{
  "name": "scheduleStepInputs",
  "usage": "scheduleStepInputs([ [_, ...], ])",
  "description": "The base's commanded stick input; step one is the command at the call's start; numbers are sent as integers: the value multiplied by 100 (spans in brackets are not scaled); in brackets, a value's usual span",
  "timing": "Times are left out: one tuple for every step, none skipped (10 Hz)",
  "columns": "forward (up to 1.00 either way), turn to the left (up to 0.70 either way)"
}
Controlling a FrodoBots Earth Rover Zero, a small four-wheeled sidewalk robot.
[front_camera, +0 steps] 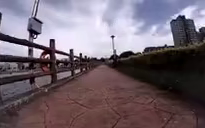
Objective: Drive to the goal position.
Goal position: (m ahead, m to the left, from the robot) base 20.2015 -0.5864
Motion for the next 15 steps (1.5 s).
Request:
scheduleStepInputs([
  [70,11],
  [70,11],
  [70,11],
  [70,11],
  [70,11],
  [70,11],
  [70,11],
  [70,11],
  [70,4],
  [70,-22],
  [70,-24],
  [70,-13],
  [70,-2],
  [70,3],
  [70,5],
])
